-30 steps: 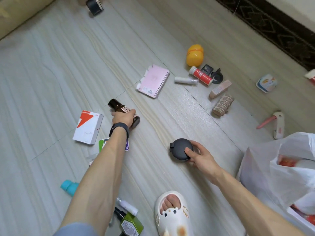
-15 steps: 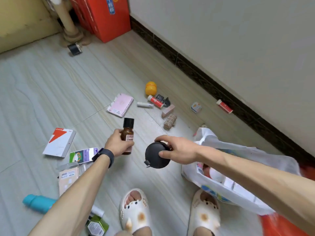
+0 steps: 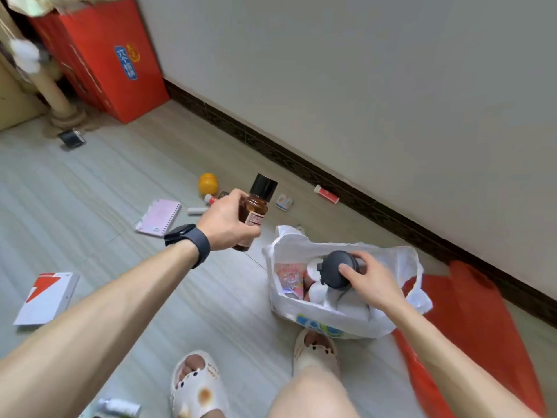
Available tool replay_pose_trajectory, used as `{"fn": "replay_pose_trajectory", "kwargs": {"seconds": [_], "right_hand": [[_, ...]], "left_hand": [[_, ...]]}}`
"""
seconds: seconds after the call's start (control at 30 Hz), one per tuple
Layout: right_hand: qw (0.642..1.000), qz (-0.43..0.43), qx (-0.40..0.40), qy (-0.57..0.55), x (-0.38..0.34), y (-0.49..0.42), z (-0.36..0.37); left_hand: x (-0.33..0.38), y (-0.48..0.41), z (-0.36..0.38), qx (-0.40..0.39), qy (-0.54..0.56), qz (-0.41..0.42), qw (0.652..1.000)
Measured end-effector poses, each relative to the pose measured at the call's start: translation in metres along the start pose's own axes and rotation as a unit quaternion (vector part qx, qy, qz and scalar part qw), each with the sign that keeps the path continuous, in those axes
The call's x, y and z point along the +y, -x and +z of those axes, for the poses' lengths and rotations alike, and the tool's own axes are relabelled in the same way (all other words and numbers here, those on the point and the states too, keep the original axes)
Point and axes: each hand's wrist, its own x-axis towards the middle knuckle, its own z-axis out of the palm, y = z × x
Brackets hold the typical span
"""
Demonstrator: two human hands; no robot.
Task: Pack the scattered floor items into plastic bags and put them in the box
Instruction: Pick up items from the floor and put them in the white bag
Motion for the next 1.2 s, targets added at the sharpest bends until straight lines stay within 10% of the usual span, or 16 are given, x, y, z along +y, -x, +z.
{"fn": "replay_pose_trajectory", "kwargs": {"seconds": [0.63, 0.8, 0.93, 1.2], "right_hand": [[0.899, -0.213, -0.033, 0.38, -0.027, -0.05, 0.094], [0.987, -0.149, -0.055, 0.009, -0.041, -0.037, 0.055], [0.901, -0.106, -0.143, -0.397, -0.061, -0.01, -0.001], [0.939, -0.141, -0.071, -0.306, -0.052, 0.01, -0.032]], "left_hand": [[-0.005, 0.009, 0.027, -0.005, -0.066, 0.018, 0.998], [0.006, 0.012, 0.031, -0.007, -0.109, 0.061, 0.992], [0.022, 0.015, 0.043, -0.053, -0.177, 0.122, 0.975], [0.05, 0.018, 0.069, -0.067, -0.214, 0.191, 0.956]]}}
